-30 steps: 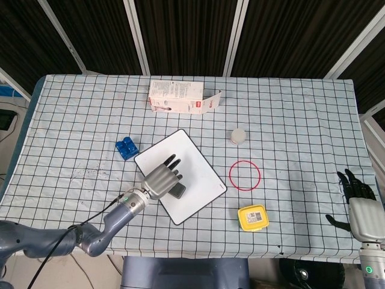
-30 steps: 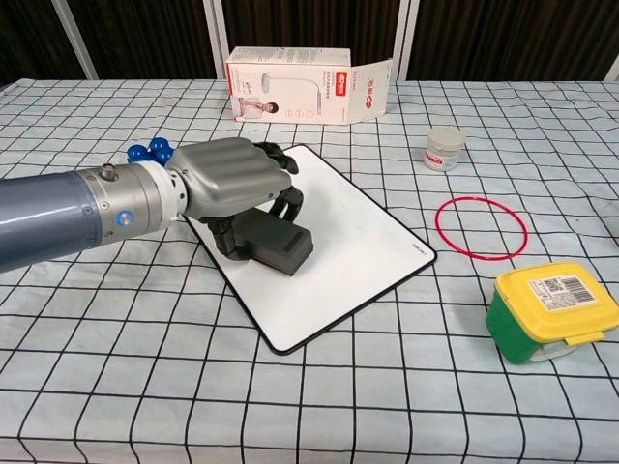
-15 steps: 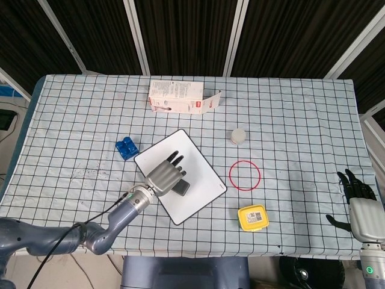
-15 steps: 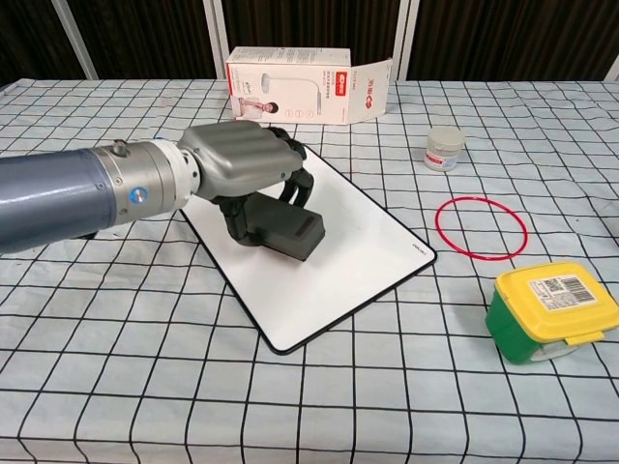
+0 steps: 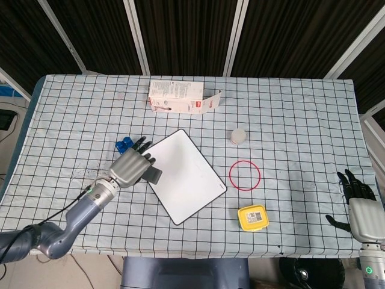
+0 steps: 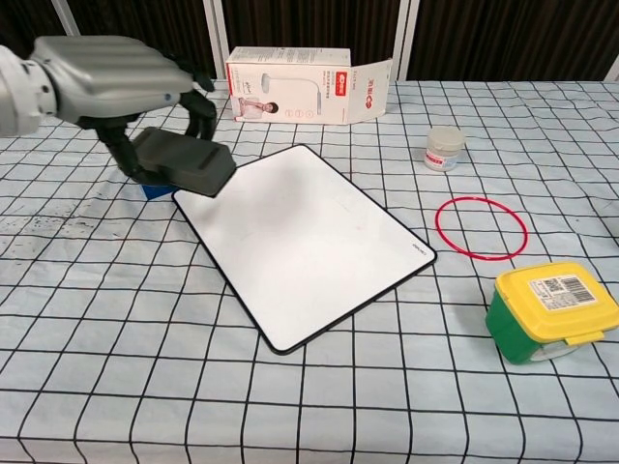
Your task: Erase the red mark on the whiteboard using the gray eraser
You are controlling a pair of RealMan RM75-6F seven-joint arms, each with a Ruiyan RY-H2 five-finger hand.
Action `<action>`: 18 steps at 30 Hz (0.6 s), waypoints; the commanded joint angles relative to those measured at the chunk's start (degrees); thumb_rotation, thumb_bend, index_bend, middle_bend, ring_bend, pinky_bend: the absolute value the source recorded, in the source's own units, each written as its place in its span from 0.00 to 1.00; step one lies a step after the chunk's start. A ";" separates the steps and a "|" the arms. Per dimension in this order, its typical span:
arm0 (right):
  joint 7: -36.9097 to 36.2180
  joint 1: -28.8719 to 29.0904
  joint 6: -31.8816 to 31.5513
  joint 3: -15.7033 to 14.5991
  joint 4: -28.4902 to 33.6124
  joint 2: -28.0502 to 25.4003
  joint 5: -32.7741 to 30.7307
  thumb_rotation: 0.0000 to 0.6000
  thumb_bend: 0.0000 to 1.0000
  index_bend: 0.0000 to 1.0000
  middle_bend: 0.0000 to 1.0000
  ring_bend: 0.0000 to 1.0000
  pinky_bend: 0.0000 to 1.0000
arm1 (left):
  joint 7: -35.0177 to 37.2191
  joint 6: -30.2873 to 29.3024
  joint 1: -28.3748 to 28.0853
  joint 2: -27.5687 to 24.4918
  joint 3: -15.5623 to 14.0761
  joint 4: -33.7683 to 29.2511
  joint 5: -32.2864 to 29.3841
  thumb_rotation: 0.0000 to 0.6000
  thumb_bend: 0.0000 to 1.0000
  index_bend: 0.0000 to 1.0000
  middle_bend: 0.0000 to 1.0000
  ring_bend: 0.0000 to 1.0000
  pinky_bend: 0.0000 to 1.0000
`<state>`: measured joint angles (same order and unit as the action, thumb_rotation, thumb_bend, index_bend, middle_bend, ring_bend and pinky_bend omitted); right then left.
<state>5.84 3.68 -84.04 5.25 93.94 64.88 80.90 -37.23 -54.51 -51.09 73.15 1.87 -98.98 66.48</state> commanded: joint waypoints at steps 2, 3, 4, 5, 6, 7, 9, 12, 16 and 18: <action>0.03 -0.03 -0.10 0.02 -0.02 0.07 0.01 1.00 0.01 0.00 0.02 0.14 0.18 | 4.44 -2.82 4.27 -3.88 -3.90 -0.18 5.99 1.00 0.27 0.47 0.51 0.07 0.06; 0.04 -0.04 -0.11 0.02 -0.05 0.08 0.01 1.00 0.01 0.00 0.02 0.14 0.18 | 5.00 -3.77 5.13 -4.35 -4.55 0.25 7.39 1.00 0.27 0.47 0.51 0.07 0.05; 0.02 -0.04 -0.11 0.02 -0.06 0.10 0.01 1.00 0.01 0.00 0.02 0.14 0.18 | 5.42 -4.69 5.99 -4.72 -5.19 0.82 8.64 1.00 0.27 0.47 0.51 0.07 0.05; 0.02 -0.03 -0.09 0.01 -0.08 0.11 0.02 1.00 0.01 0.00 0.02 0.14 0.18 | 5.91 -5.49 6.95 -5.14 -5.99 1.48 9.73 1.00 0.27 0.47 0.51 0.07 0.05; 0.02 -0.01 -0.06 0.00 -0.10 0.11 0.04 1.00 0.01 0.00 0.02 0.14 0.18 | 6.86 -6.14 7.83 -5.43 -6.65 2.08 10.77 1.00 0.27 0.47 0.51 0.07 0.05; 0.02 -0.02 -0.07 -0.02 -0.13 0.11 0.07 1.00 0.01 0.00 0.02 0.14 0.18 | 8.01 -6.65 8.67 -5.63 -7.22 2.77 11.60 1.00 0.27 0.47 0.51 0.07 0.05; 0.02 -0.05 -0.16 -0.03 -0.19 0.15 0.15 1.00 0.01 0.00 0.02 0.14 0.18 | 10.48 -6.96 10.18 -5.95 -8.42 4.55 12.78 1.00 0.27 0.47 0.51 0.07 0.05; 0.02 -0.05 -0.22 0.00 -0.14 0.12 0.19 1.00 0.01 0.00 0.02 0.14 0.18 | 14.87 -6.93 11.94 -5.96 -9.54 7.52 14.10 1.00 0.27 0.47 0.51 0.07 0.05; 0.13 0.00 -0.24 0.05 -0.12 0.12 0.23 1.00 0.01 0.00 0.02 0.14 0.18 | 19.42 -6.53 13.51 -4.85 -10.19 12.19 15.57 1.00 0.27 0.47 0.51 0.07 0.05; 0.17 0.02 -0.25 0.10 -0.10 0.14 0.18 1.00 0.01 0.00 0.02 0.14 0.18 | 21.21 -5.89 13.87 -4.03 -10.22 14.24 16.04 1.00 0.27 0.47 0.51 0.07 0.04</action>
<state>6.01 3.69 -84.28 5.35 93.84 65.02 81.07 -17.87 -60.90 -38.14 68.31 -7.86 -86.68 81.64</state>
